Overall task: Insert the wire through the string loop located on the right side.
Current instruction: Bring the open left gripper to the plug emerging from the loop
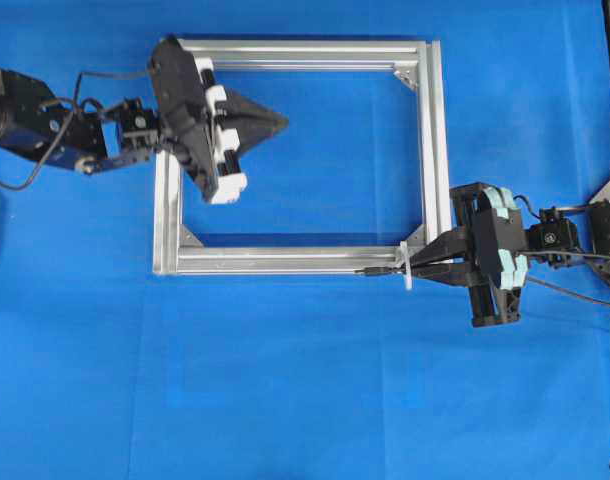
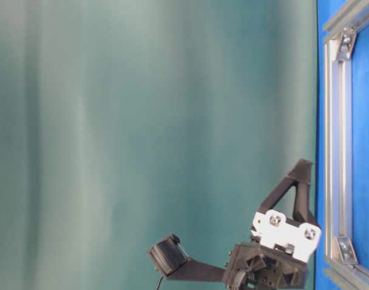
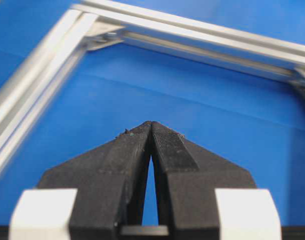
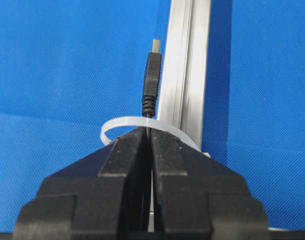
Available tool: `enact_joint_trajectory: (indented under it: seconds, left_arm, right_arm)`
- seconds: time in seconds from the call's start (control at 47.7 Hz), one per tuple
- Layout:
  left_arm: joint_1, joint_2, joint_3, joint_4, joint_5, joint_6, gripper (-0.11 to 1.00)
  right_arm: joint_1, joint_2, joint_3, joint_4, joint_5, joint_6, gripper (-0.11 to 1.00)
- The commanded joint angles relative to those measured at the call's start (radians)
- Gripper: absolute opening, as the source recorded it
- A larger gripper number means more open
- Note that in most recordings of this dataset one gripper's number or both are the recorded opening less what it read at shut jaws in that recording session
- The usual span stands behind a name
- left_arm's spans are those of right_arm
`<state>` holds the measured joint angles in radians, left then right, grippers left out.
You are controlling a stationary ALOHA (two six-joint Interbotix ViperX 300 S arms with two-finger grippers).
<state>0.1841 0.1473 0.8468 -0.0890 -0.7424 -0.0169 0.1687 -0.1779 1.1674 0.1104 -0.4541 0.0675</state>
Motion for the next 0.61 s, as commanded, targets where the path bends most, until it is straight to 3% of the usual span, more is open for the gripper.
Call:
enact_joint_trajectory:
  seconds: [0.0,0.377,0.587]
  left_arm:
    - [-0.041,-0.035,-0.002,0.003,-0.005,-0.005,0.00]
    - [-0.253,-0.035,0.009,0.003,0.035,-0.075,0.00]
    - [-0.339,-0.035,0.005,0.003,0.046,-0.078,0.00]
  right_arm:
    - [-0.003,-0.008,-0.017,0.002,-0.011,-0.002,-0.04]
    - [-0.003,-0.008,-0.017,0.002,-0.009,-0.002,-0.04]
    - [-0.002,-0.008,-0.017,0.002,-0.009,-0.002,-0.04]
